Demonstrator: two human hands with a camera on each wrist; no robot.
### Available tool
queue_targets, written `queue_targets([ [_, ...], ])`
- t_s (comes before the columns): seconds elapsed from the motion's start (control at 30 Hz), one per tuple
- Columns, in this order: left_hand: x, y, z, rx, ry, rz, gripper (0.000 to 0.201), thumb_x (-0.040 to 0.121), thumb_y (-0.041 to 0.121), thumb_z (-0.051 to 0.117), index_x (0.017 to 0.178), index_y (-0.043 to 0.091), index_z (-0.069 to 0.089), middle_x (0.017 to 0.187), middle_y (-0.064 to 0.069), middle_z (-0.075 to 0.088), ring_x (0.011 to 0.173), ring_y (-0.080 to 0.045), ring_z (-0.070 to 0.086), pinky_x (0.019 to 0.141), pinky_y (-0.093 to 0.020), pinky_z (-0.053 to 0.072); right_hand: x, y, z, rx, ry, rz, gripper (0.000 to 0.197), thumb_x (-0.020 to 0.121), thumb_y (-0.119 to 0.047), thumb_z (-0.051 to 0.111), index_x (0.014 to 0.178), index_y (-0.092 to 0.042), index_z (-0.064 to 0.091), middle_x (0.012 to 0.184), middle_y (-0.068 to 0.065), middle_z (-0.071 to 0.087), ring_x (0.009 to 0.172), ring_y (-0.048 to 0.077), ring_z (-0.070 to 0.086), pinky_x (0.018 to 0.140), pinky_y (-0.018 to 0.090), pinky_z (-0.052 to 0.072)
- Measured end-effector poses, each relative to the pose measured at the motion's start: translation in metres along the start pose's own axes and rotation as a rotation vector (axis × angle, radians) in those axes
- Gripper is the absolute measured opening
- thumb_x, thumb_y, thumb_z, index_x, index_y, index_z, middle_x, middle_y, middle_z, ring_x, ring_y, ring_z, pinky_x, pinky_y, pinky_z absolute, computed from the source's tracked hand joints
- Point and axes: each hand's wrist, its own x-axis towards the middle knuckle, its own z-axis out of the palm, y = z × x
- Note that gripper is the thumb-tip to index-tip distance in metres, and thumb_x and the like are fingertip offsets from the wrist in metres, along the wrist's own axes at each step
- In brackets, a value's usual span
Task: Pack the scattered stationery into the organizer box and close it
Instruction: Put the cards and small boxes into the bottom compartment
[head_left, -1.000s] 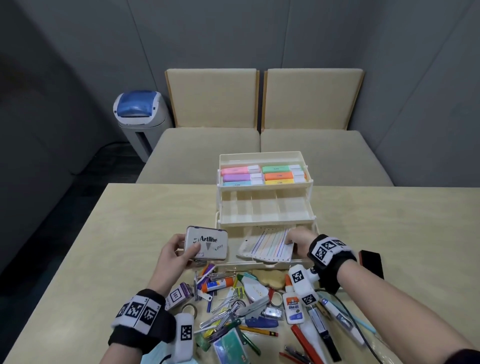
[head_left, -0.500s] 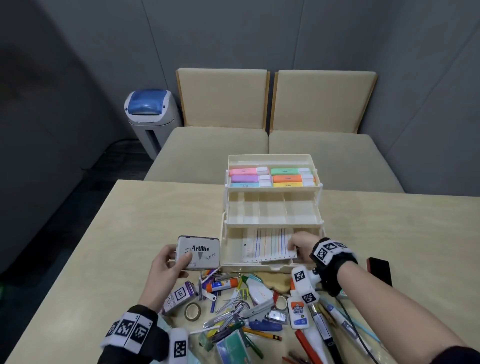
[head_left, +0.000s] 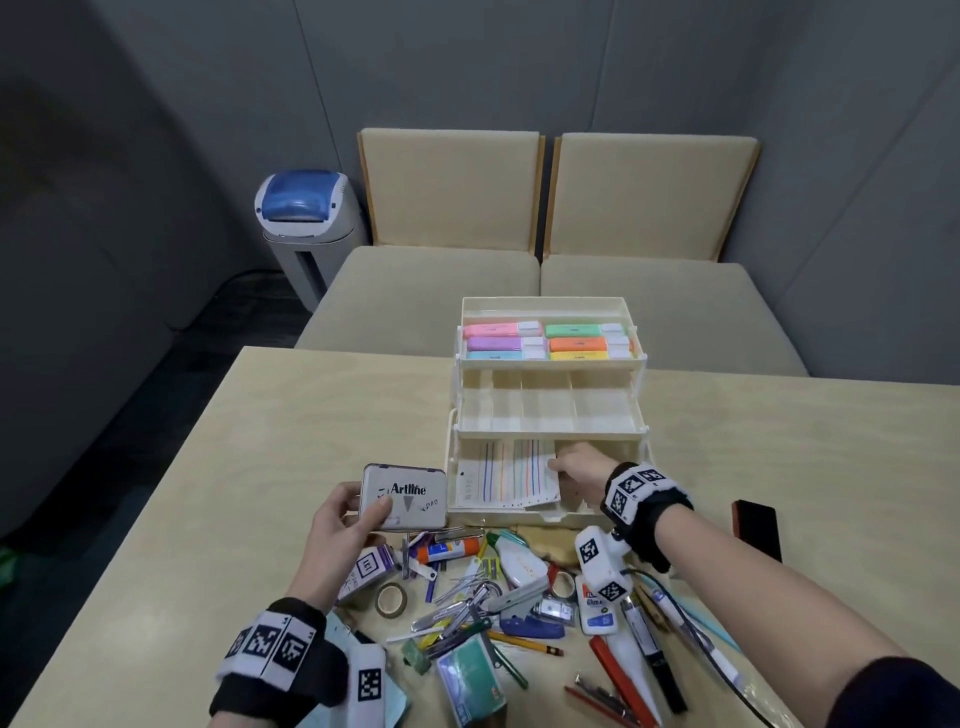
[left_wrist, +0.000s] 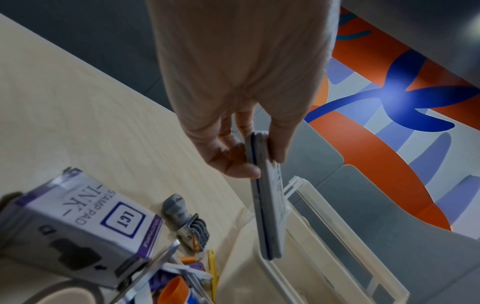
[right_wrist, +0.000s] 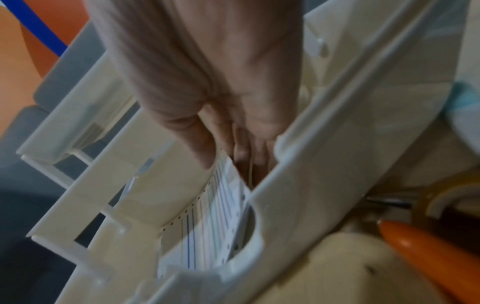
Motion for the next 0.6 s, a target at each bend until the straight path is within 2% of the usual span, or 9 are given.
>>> queue_targets([
  [0.07, -0.002, -0.001, 0.003, 0.002, -0.015, -0.004, 0.018, 0.089, 0.014, 0.064, 0.105, 0.009, 0.058, 0.101, -0.018, 0.067, 0.082, -0.032, 0.069, 0.070, -0.043, 0.058, -0.024, -0.001, -0.002, -0.135, 0.045, -0.071, 0.037, 0.099, -0.016, 0.045, 0.131, 0.002, 0.049, 0.131, 0.015, 0.054, 0.121, 0.030, 0.051, 0.102, 0.036, 0.040],
  [0.13, -0.004, -0.001, 0.008, 0.000, -0.031, -0.004, 0.018, 0.089, 0.015, 0.064, 0.104, 0.010, 0.058, 0.100, -0.017, 0.068, 0.084, -0.035, 0.068, 0.072, -0.047, 0.057, -0.044, 0.005, -0.004, -0.188, 0.121, -0.208, 0.041, 0.100, -0.017, 0.042, 0.139, -0.003, 0.043, 0.142, 0.011, 0.047, 0.131, 0.025, 0.044, 0.105, 0.031, 0.036],
  [0.2, -0.005, 0.000, 0.015, -0.002, -0.039, 0.011, 0.018, 0.090, 0.016, 0.063, 0.105, 0.008, 0.058, 0.097, -0.013, 0.068, 0.079, -0.025, 0.068, 0.065, -0.037, 0.058, -0.063, 0.016, -0.005, -0.172, 0.213, -0.352, 0.035, 0.099, -0.015, 0.043, 0.133, -0.010, 0.052, 0.137, 0.006, 0.052, 0.120, 0.016, 0.052, 0.096, 0.021, 0.043],
  [0.27, -0.006, 0.001, 0.022, -0.015, -0.045, 0.020, 0.018, 0.091, 0.016, 0.061, 0.106, 0.006, 0.058, 0.093, -0.009, 0.067, 0.072, -0.014, 0.066, 0.057, -0.022, 0.054, -0.080, 0.033, -0.001, -0.206, 0.287, -0.444, 0.024, 0.097, -0.013, 0.046, 0.114, -0.017, 0.063, 0.119, 0.000, 0.059, 0.101, 0.009, 0.056, 0.082, 0.015, 0.045],
  [0.33, -0.009, 0.002, 0.030, -0.041, -0.051, 0.025, 0.017, 0.091, 0.015, 0.061, 0.104, 0.005, 0.058, 0.092, -0.008, 0.067, 0.070, -0.012, 0.066, 0.054, -0.018, 0.052, -0.093, 0.054, 0.009, -0.329, 0.258, -0.494, 0.018, 0.095, -0.013, 0.048, 0.100, -0.020, 0.063, 0.107, -0.005, 0.058, 0.097, 0.009, 0.056, 0.087, 0.022, 0.046],
  [0.4, -0.012, 0.004, 0.036, -0.065, -0.059, 0.027, 0.013, 0.091, 0.014, 0.060, 0.102, 0.006, 0.058, 0.090, -0.007, 0.069, 0.066, -0.009, 0.067, 0.053, -0.019, 0.053, -0.102, 0.078, 0.024, -0.536, 0.181, -0.514, 0.019, 0.094, -0.016, 0.047, 0.105, -0.021, 0.060, 0.106, -0.007, 0.053, 0.105, 0.013, 0.053, 0.095, 0.031, 0.044],
  [0.5, -0.018, 0.006, 0.040, -0.071, -0.076, 0.046, 0.011, 0.091, 0.014, 0.060, 0.100, 0.008, 0.059, 0.090, -0.007, 0.069, 0.066, -0.006, 0.067, 0.056, -0.021, 0.054, -0.103, 0.113, 0.042, -0.860, 0.133, -0.452, 0.039, 0.092, -0.026, 0.046, 0.130, -0.025, 0.047, 0.134, 0.004, 0.039, 0.128, 0.024, 0.034, 0.107, 0.042, 0.031],
  [0.53, -0.021, 0.007, 0.039, -0.067, -0.076, 0.056, 0.011, 0.091, 0.014, 0.060, 0.100, 0.008, 0.059, 0.089, -0.006, 0.069, 0.065, -0.004, 0.067, 0.056, -0.020, 0.053, -0.103, 0.121, 0.047, -0.911, 0.133, -0.428, 0.041, 0.092, -0.028, 0.046, 0.133, -0.025, 0.044, 0.143, 0.007, 0.032, 0.133, 0.027, 0.028, 0.110, 0.046, 0.028],
  [0.6, -0.026, 0.008, 0.035, -0.071, -0.061, 0.060, 0.009, 0.092, 0.013, 0.060, 0.099, 0.008, 0.058, 0.086, -0.005, 0.067, 0.061, -0.003, 0.066, 0.052, -0.018, 0.052, -0.105, 0.125, 0.052, -0.968, 0.181, -0.422, 0.039, 0.093, -0.028, 0.045, 0.131, -0.022, 0.046, 0.148, 0.008, 0.028, 0.136, 0.028, 0.024, 0.110, 0.048, 0.026],
])
